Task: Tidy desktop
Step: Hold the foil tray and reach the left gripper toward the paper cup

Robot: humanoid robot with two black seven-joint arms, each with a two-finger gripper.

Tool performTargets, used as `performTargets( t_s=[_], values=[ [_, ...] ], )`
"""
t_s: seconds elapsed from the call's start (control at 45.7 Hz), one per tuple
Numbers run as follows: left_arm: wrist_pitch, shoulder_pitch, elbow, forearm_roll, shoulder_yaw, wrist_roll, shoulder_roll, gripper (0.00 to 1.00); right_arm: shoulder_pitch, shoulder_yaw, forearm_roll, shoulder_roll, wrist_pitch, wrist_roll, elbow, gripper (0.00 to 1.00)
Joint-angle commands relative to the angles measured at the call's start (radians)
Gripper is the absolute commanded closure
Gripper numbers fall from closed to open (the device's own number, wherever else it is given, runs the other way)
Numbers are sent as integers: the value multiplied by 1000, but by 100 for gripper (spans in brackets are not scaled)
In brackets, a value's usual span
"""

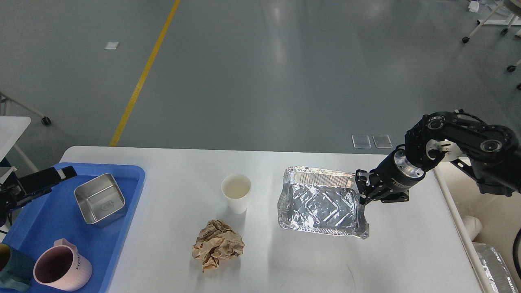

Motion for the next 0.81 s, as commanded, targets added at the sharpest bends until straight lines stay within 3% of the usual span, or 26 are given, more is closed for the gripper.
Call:
performTargets(
  t_s=[0.0, 0.438, 0.613, 0.7, 0.788],
  values=[
    [1, -4, -40, 88, -6, -5, -3, 3, 0, 0, 0, -12, 0, 2, 2, 100],
    [7, -21, -42, 88, -15, 16, -57, 3, -6, 3, -3, -15, -2, 0, 15, 100],
    [-18, -84, 94, 97, -1, 64, -224, 3, -5, 2, -3, -14, -3, 0, 25, 100],
    [-91, -145, 193, 105, 0, 102, -325, 3, -3, 2, -3, -11, -9, 0, 24, 100],
    [-142, -195, 259, 112, 0, 110, -416, 3, -3, 2, -3, -9, -14, 2, 25, 100]
  ],
)
